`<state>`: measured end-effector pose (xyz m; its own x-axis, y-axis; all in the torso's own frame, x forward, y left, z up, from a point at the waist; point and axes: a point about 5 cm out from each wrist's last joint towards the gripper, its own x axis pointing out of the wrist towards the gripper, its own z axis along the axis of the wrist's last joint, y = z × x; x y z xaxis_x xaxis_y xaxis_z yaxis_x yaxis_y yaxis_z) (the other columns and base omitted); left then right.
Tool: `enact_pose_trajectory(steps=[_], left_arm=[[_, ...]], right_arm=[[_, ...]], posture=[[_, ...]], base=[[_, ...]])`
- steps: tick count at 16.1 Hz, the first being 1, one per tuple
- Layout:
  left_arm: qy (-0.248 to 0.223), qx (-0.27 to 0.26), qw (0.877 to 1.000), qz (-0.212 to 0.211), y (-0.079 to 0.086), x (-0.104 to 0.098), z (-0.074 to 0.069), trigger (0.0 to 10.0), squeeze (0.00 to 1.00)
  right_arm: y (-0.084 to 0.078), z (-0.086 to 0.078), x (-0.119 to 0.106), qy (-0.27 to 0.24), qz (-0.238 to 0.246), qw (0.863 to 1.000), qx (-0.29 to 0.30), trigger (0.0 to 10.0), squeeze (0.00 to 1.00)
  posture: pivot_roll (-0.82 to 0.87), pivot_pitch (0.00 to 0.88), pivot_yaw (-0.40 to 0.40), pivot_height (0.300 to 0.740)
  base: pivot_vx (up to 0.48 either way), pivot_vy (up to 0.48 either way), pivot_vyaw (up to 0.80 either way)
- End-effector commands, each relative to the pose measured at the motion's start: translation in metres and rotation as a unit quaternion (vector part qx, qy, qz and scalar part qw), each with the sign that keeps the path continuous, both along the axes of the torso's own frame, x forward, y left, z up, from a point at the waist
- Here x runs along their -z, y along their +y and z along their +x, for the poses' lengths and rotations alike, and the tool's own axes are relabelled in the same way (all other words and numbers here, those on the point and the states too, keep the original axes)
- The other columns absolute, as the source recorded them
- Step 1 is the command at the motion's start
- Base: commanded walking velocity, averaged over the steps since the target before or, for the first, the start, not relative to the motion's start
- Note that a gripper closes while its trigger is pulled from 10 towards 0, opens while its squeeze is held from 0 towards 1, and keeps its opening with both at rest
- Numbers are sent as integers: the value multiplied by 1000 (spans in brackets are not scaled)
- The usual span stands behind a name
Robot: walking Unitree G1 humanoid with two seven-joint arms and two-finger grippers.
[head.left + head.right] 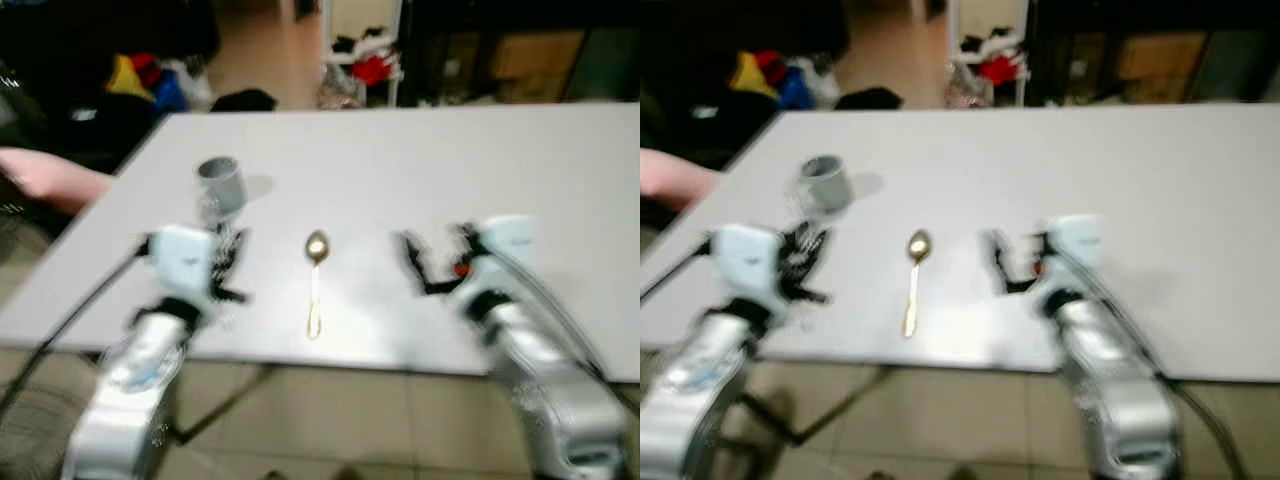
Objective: Setting the table
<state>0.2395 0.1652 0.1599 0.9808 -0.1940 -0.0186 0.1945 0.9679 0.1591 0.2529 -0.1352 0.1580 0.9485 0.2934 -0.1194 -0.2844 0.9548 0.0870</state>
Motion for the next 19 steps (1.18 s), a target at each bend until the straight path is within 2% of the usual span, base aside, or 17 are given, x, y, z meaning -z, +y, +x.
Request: enact_pose_trajectory(steps=[1, 2, 3, 5, 7, 10, 13, 15, 16, 17, 19], left_arm=[[-7, 14, 1000, -3, -5, -4, 1, 10000, 0], [28, 49, 998, 10, -9, 8, 1, 10000, 0], [38, 58, 997, 17, -10, 12, 3, 10000, 0], [59, 59, 996, 43, -8, 18, 10, 10000, 0], [87, 54, 993, 49, -4, 26, 18, 10000, 0], [90, 63, 992, 63, -3, 26, 28, 10000, 0], [106, 67, 991, 50, -5, 31, 34, 10000, 0], [139, 69, 987, 48, -4, 39, 40, 10000, 0], [162, 76, 983, 28, -3, 44, 45, 10000, 0], [175, 82, 981, 28, -4, 48, 46, 10000, 0], [209, 87, 974, 26, -7, 60, 48, 10000, 878]], right_arm=[[-8, -1, -2, -3, -8, 1000, 13, 10000, 0], [-4, -2, 2, 6, -11, 1000, 2, 10000, 0], [-4, -2, 3, 7, -12, 1000, 2, 10000, 0], [-5, -2, 4, 8, -16, 1000, 6, 10000, 0], [-7, -3, 5, 10, -18, 1000, 9, 10000, 0], [-7, -3, 4, 9, -18, 1000, 9, 10000, 0], [-7, -6, 7, 16, -25, 1000, -3, 10000, 0], [-6, -6, 9, 22, -33, 999, -12, 10000, 0], [-6, -6, 11, 28, -40, 999, -18, 10000, 0], [-6, -5, 12, 30, -41, 998, -21, 10000, 0], [-6, -7, 15, 40, -53, 997, -37, 10000, 0]], posture=[[-105, 0, 103, 740], [-107, 0, 117, 740], [-111, 0, 124, 740], [-117, 0, 136, 740], [-132, 0, 156, 740], [-143, 0, 169, 740], [-147, 0, 164, 740], [-145, 0, 158, 740], [-144, 0, 155, 740], [-145, 0, 155, 740], [-147, 0, 155, 740]], base=[[386, 0, 0], [0, 0, 0], [0, 0, 0], [0, 0, 0], [0, 0, 0], [0, 0, 0], [0, 0, 0], [0, 0, 0], [0, 0, 0], [0, 0, 0], [0, 0, 0]])
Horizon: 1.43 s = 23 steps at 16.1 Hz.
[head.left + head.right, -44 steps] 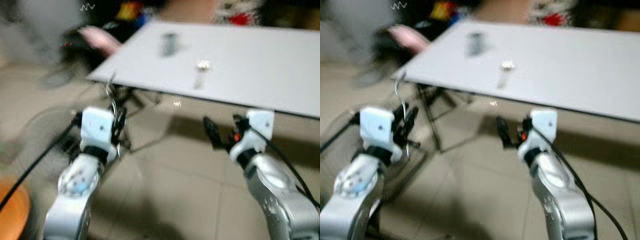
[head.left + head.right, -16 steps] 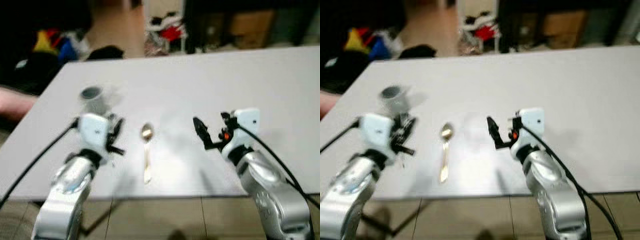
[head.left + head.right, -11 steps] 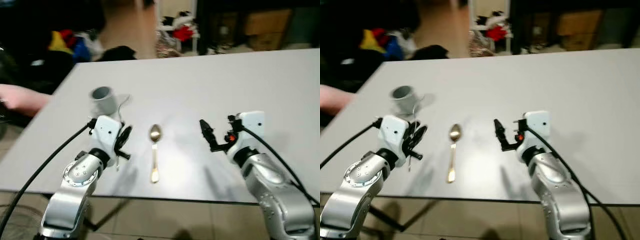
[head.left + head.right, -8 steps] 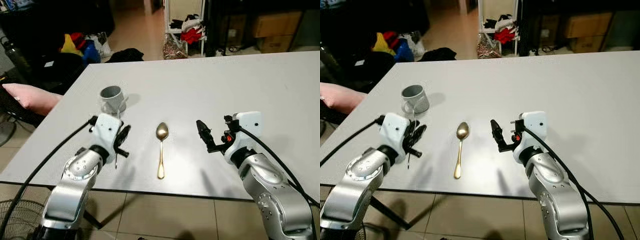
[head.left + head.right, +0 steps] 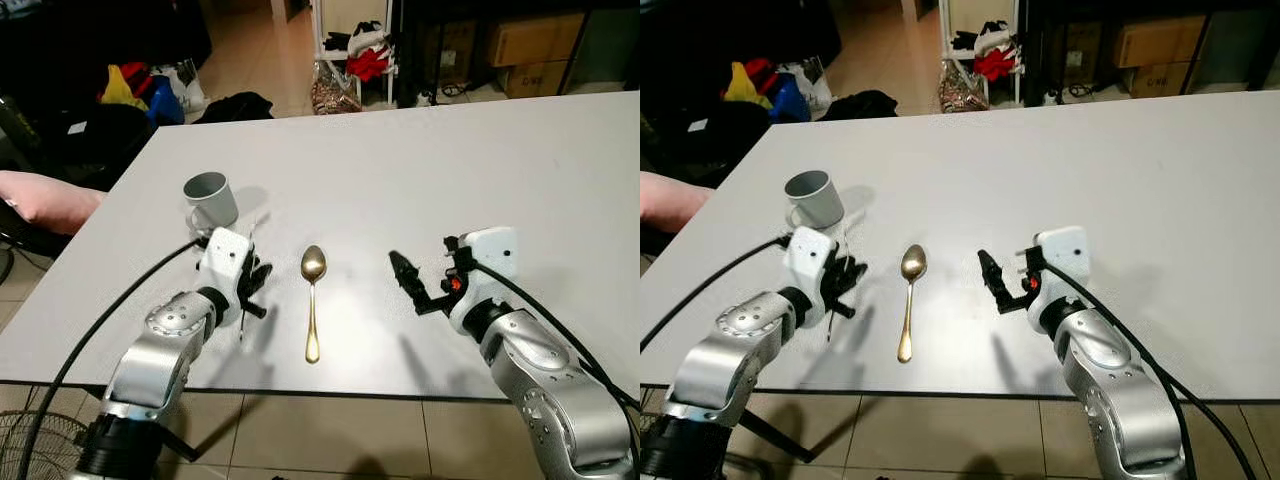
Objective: Setting the table
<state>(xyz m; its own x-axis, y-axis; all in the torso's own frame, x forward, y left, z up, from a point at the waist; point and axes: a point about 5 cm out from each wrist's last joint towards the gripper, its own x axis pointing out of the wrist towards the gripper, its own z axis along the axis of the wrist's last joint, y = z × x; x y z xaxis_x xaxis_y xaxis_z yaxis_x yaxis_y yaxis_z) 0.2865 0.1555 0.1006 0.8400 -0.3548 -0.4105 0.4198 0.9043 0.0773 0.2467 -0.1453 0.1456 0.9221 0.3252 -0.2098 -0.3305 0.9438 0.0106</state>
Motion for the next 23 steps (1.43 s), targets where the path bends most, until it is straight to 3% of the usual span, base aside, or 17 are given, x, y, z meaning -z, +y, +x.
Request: enact_pose_trajectory(steps=[1, 4, 6, 7, 8, 12, 14, 15, 17, 18, 19, 21, 23], left_arm=[[17, -8, 1000, 8, 0, 4, 3, 10000, 867], [35, -3, 999, 1, -8, 11, 5, 10000, 816], [47, 16, 999, 7, -16, 20, 2, 10000, 737], [47, 15, 999, 11, -16, 21, 2, 10000, 635], [45, 11, 999, 14, -16, 21, 3, 10000, 0], [5, -9, 999, 38, -7, 5, 9, 10000, 0], [-52, -28, 998, 30, 4, -18, 10, 10000, 0], [-89, -38, 995, 13, 8, -30, 7, 10000, 0], [-114, -67, 991, -33, 11, -36, -15, 10000, 0], [-126, -84, 987, -56, 11, -36, -32, 10000, 1000], [-137, -89, 984, -68, 9, -35, -46, 10000, 1000], [-138, -96, 983, -68, 7, -32, -65, 10000, 1000], [-149, -117, 979, -72, 9, -37, -79, 10000, 1000]], right_arm=[[5, -2, 3, 13, -6, 1000, -15, 10000, 0], [5, -5, 4, 18, -10, 1000, -18, 10000, 0], [4, -8, 6, 23, -14, 1000, -16, 10000, 0], [4, -10, 5, 24, -13, 1000, -14, 10000, 0], [3, -11, 4, 24, -13, 1000, -14, 10000, 0], [1, -13, 2, 22, -13, 1000, -11, 10000, 0], [4, -12, -5, 7, 4, 1000, -14, 10000, 0], [6, -12, -6, 2, 11, 1000, -17, 10000, 0], [7, -13, -6, -4, 13, 1000, -20, 10000, 0], [7, -12, -5, -7, 12, 1000, -23, 10000, 0], [7, -11, -5, -10, 12, 1000, -27, 10000, 0], [8, -10, -3, -11, 17, 999, -31, 10000, 1000], [9, -11, 2, -8, 20, 999, -42, 10000, 1000]], posture=[[-148, 0, 155, 740], [-158, 0, 164, 740], [-168, 0, 173, 740], [-173, 0, 176, 740], [-175, 0, 176, 740], [-180, 0, 182, 740], [-181, 0, 181, 740], [-179, 0, 181, 740], [-162, 0, 173, 740], [-159, 0, 167, 740], [-154, 0, 159, 740], [-143, 0, 146, 740], [-123, 0, 126, 740]], base=[[0, 0, 0], [0, 0, 0], [0, 0, 0], [0, 0, 0], [0, 0, 0], [0, 0, 0], [0, 0, 0], [0, 0, 0], [0, 0, 0], [0, 0, 0], [0, 0, 0], [0, 0, 0], [0, 0, 0]])
